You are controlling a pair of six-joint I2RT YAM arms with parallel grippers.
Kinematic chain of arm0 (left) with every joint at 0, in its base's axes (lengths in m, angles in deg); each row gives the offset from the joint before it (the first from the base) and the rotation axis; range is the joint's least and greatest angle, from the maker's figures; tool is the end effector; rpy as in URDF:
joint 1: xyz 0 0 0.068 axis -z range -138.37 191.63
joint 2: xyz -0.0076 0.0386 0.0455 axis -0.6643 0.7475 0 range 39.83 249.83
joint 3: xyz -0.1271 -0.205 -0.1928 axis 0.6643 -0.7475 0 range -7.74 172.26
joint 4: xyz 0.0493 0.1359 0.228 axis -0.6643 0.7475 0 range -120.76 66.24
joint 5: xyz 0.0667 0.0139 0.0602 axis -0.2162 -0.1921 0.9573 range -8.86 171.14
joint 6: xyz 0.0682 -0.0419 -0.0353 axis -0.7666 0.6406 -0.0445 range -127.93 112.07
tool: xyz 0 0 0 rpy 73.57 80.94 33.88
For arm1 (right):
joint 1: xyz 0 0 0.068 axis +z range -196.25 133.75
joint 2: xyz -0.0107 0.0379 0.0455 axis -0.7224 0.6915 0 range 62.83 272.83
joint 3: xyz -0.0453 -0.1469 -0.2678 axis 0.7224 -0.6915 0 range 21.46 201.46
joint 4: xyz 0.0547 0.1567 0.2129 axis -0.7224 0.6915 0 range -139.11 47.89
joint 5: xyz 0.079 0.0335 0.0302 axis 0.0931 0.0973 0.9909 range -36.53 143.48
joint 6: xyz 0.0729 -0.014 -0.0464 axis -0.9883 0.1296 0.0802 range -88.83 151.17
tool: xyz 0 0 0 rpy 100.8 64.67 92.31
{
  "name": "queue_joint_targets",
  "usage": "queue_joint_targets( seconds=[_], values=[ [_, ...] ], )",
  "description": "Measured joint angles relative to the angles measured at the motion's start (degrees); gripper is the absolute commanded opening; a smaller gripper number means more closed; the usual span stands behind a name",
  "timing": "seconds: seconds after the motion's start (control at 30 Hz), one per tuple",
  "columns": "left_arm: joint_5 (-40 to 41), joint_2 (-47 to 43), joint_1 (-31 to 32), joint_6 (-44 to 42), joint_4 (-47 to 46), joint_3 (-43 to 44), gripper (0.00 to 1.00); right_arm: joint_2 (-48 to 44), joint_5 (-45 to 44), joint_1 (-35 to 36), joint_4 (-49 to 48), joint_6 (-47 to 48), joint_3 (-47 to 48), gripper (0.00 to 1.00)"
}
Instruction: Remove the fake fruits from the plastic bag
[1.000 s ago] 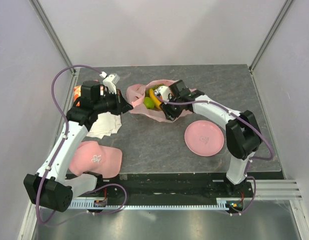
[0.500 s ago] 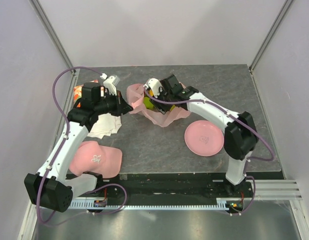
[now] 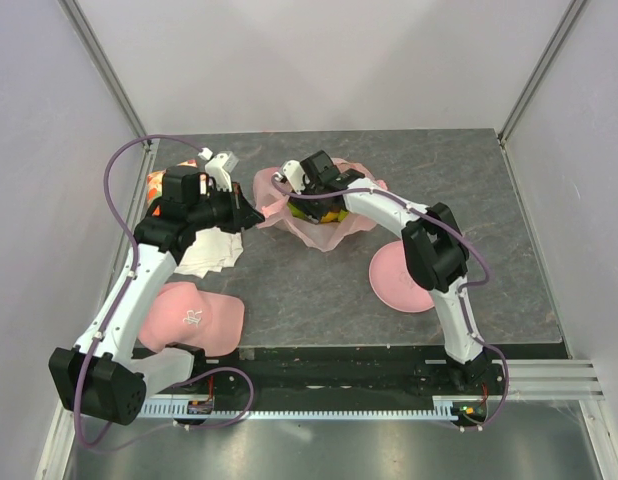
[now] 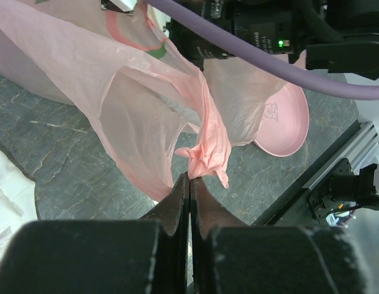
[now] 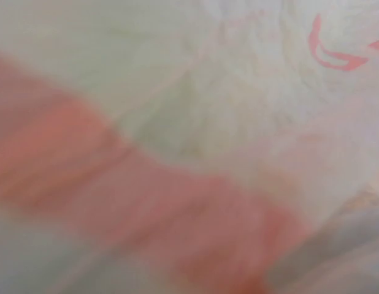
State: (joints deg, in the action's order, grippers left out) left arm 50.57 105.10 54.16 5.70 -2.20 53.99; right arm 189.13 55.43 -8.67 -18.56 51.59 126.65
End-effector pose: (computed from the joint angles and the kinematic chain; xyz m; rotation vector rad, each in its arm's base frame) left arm 0.2556 -0.0972 0.3564 0.3020 2.1358 -0.8347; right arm 0.4349 0.3380 0.2016 -1.2150 2.1614 0.1705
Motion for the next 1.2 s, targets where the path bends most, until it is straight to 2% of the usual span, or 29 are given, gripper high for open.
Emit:
queue_joint_targets(
  seconds=[0.33, 0.43, 0.47, 0.57, 0.73, 0.93, 1.2],
  values=[
    [-0.02, 0.00, -0.59, 0.00, 0.00, 0.00, 0.02, 5.64, -1.36, -0.85, 2.73, 1.55, 6.27, 0.57],
    [-0.02, 0.00, -0.81, 0.00, 0.00, 0.00, 0.01, 7.10, -1.90, -0.98, 3.56, 2.16, 7.19, 0.47],
    [-0.02, 0.00, -0.85, 0.00, 0.00, 0.00, 0.02, 7.45, -2.01, -1.01, 3.91, 2.45, 7.32, 0.40],
    [-0.02, 0.00, -0.94, 0.00, 0.00, 0.00, 0.02, 7.76, -2.16, -1.01, 4.42, 2.91, 7.43, 0.28],
    [-0.04, 0.00, -0.94, 0.00, 0.00, 0.00, 0.02, 7.21, -2.19, -1.07, 5.11, 3.37, 7.50, 0.25],
    [-1.16, 0.28, -0.94, -0.02, -0.48, 0.00, 0.01, -0.87, 0.74, -1.05, 10.19, 3.67, 7.52, 0.23],
    [-1.60, 2.54, -0.94, 0.00, -1.25, 0.68, 0.02, -21.99, 6.69, -1.05, 10.54, 4.98, -0.31, 0.22]
  ],
)
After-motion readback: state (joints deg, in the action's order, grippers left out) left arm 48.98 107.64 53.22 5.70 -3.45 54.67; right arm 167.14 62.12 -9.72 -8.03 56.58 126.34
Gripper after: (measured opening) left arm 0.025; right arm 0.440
